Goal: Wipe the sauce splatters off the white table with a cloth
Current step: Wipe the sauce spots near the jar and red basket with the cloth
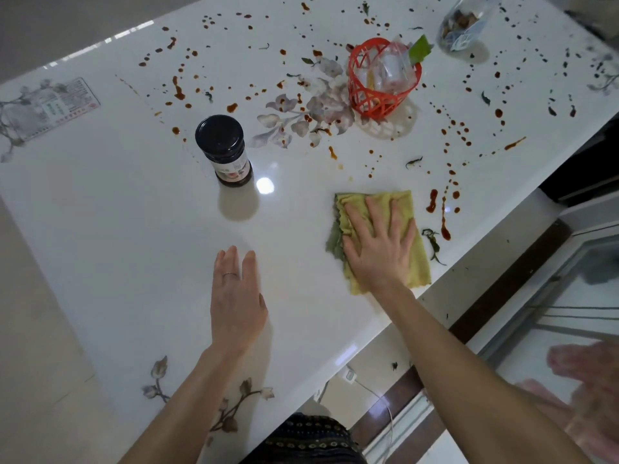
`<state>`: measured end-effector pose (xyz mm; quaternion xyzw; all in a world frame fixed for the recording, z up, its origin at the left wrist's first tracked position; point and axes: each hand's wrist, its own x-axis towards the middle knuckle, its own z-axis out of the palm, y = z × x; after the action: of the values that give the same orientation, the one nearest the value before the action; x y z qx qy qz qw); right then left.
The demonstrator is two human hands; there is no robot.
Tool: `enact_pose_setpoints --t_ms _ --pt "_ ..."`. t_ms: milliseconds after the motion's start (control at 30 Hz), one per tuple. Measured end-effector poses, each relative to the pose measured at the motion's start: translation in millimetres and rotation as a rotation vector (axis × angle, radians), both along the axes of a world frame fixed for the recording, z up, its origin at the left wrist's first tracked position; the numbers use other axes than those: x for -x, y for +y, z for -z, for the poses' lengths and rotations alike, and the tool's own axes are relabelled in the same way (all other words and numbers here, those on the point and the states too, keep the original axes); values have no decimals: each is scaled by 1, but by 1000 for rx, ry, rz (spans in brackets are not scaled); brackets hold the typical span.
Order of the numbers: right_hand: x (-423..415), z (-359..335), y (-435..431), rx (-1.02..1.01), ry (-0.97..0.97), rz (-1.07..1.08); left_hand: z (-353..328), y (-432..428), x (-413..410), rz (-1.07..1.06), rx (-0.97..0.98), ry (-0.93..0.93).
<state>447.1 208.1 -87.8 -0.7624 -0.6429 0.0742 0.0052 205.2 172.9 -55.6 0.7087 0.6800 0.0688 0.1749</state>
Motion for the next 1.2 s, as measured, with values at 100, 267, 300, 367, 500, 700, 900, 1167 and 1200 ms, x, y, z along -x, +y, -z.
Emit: enact_pose_setpoints --t_ms 100,267,300,367,500,700,900,1167,1200 --pt "39 0 -22 -10 9 61 2 -1 -1 -1 -11 7" --pt "52 6 -92 -66 5 -420 -1 -3 -1 8 -11 -21" --pt "38 7 -91 -70 -5 -509 -1 -3 1 18 -8 -19" --pt "7 8 -76 -76 -27 -553 1 -2 3 26 -7 -12" --pt "-1 4 -47 -76 -11 -99 0 -2 1 20 -12 0" --pt "40 6 -98 -107 18 -378 -4 -3 -3 16 -9 7" --pt "-38 6 -54 -95 -30 -254 -5 -2 -4 46 6 46" --pt "-6 6 -74 -124 10 -236 0 -4 -15 27 28 115" --pt "-17 6 -70 -141 11 -326 -1 -3 -17 18 31 106"
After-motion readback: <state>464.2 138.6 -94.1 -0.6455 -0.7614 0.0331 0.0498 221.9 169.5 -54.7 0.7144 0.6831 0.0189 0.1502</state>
